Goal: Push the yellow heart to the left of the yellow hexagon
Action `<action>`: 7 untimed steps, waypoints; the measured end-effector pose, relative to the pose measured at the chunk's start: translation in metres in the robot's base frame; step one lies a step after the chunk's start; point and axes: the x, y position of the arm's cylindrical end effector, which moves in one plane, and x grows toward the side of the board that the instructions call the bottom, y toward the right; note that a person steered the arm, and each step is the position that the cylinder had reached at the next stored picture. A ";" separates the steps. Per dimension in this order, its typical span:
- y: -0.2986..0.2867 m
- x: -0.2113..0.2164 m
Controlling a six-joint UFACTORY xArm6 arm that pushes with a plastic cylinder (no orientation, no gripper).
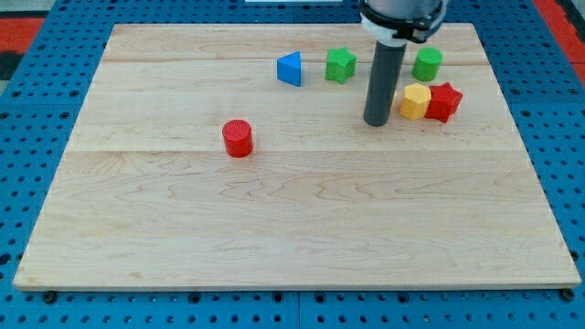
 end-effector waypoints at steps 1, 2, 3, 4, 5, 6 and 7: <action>-0.051 0.001; -0.076 -0.050; -0.060 -0.093; -0.041 -0.086; -0.033 -0.083; 0.002 -0.095; 0.017 -0.094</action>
